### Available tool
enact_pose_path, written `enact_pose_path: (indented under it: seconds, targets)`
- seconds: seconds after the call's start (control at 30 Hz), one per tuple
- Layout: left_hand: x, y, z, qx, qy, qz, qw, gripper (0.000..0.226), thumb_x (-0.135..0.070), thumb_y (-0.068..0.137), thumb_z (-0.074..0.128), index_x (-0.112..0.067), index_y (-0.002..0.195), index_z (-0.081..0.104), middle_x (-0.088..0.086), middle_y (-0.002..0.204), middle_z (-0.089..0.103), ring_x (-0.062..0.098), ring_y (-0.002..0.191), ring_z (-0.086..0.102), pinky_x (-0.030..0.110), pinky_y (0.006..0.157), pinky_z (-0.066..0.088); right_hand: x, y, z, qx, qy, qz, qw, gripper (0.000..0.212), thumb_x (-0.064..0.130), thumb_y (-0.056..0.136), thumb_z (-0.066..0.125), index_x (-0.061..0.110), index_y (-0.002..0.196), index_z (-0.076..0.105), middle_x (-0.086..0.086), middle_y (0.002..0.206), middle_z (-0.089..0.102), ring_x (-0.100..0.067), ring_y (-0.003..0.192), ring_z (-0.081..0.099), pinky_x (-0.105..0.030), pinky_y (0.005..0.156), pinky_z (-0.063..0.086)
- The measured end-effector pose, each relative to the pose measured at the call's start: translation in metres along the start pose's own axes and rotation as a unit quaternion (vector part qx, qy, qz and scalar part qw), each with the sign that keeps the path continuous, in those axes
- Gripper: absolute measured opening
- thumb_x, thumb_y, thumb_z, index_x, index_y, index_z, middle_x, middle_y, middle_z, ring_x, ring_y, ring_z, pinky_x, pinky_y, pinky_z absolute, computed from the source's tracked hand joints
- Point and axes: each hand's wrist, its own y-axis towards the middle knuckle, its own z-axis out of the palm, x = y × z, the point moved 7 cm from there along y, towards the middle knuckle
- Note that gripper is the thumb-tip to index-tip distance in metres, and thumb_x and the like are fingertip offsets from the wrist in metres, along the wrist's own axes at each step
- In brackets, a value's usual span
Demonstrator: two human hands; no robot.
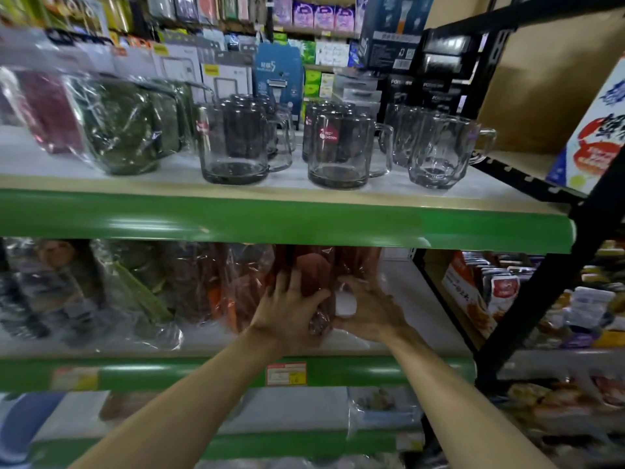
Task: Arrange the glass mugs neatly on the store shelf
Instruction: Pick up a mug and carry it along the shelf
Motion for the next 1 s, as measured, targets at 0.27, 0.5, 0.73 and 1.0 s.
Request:
enact_pose_path:
  seconds: [0.27,0.5,0.73,1.0]
  targets:
    - [0.005,-0.081,-0.061,-0.048,-0.042,0.029,0.998,0.068,-0.062,0.083,0.054,-0.05,0.143,0.025,0.019,0.163,0.006,0.046,0.148,0.01,0.061,0.116,0.021,0.023,-0.065,-0.025,-0.08,0.017,0.045,0.996,0.077,0.072,0.065,0.066,0.055,0.133,0.033,0.0,0.151,0.033,-0.037,0.117,0.054,-0.042,0.088,0.049]
    - [0.057,-0.179,-0.132,-0.099,-0.017,0.002,0.995,0.085,-0.084,0.068,0.041,-0.051,0.145,0.024,0.019,0.156,0.022,0.041,0.137,0.028,0.057,0.11,0.03,0.118,-0.144,-0.049,-0.148,0.041,0.022,0.988,0.074,0.073,0.07,0.063,0.055,0.134,0.03,-0.001,0.144,0.034,-0.035,0.123,0.052,-0.06,0.099,0.042]
    - [0.122,-0.251,-0.203,-0.165,-0.036,-0.047,0.985,0.079,-0.085,0.072,0.04,-0.051,0.142,0.026,0.016,0.145,0.04,0.037,0.125,0.042,0.051,0.102,0.039,0.214,-0.196,-0.087,-0.205,0.142,0.0,0.968,0.063,0.059,0.081,0.058,0.049,0.136,0.031,-0.004,0.142,0.034,-0.034,0.121,0.05,-0.055,0.099,0.04]
    - [0.189,-0.262,-0.271,-0.239,-0.088,-0.121,0.96,0.081,-0.089,0.071,0.045,-0.05,0.141,0.032,0.015,0.136,0.049,0.041,0.123,0.048,0.056,0.1,0.045,0.28,-0.198,-0.134,-0.241,0.314,-0.056,0.917,0.06,0.05,0.089,0.06,0.04,0.141,0.033,-0.004,0.142,0.039,-0.023,0.13,0.03,-0.048,0.105,0.032]
